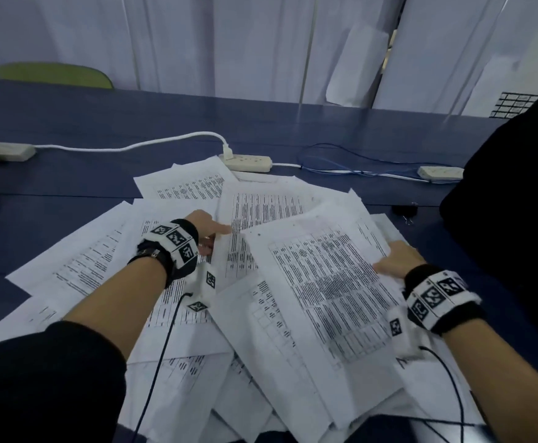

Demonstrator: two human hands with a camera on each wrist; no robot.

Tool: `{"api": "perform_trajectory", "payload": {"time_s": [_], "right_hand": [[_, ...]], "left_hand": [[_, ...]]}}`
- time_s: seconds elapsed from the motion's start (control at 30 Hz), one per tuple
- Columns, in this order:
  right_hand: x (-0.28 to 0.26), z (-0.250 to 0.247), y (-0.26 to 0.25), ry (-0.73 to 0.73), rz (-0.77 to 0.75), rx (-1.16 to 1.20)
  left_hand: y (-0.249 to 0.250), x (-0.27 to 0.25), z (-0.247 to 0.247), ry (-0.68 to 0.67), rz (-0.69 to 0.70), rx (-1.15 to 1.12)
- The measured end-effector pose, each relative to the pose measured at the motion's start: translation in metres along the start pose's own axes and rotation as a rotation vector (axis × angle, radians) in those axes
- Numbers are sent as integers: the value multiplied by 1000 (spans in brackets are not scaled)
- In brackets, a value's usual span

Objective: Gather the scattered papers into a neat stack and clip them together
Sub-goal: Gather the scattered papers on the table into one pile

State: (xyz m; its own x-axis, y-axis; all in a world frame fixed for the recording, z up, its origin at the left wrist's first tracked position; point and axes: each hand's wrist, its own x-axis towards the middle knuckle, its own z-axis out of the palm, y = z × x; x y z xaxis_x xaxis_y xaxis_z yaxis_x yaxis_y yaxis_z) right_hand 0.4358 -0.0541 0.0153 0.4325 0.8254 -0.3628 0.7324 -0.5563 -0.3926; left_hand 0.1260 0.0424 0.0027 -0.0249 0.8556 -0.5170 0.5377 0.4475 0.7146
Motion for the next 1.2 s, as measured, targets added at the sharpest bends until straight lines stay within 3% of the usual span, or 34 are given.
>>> {"api": "perform_trajectory", "payload": {"time_s": [0.13,0.23,0.3,0.37,0.57,0.67,0.8,1.03,1.2], "right_hand": [[-2,3,-5,-73,13,-7],[-2,1,-17,-74,-78,64],[0,0,-19,-74,-105,118],[6,-1,-18,-63,-120,181],[19,-3,-1,188,79,464],[21,2,-5,166,101,509],[22,8,-17,89,52,572],[28,-6,-1,252,86,648],[20,-9,10,81,129,372]], "left_hand": [[-5,-1,11,-89,43,87],[-7,-2,18,-124,95,329],[-9,-5,14,-239,107,508],[-7,-19,8,-390,103,454],[-12,-47,13,-461,72,205],[-15,-45,33,-391,94,177],[-15,-46,55,-142,157,307],[-16,-32,-18,101,122,464],[-44,-23,-62,296,2,557]]}}
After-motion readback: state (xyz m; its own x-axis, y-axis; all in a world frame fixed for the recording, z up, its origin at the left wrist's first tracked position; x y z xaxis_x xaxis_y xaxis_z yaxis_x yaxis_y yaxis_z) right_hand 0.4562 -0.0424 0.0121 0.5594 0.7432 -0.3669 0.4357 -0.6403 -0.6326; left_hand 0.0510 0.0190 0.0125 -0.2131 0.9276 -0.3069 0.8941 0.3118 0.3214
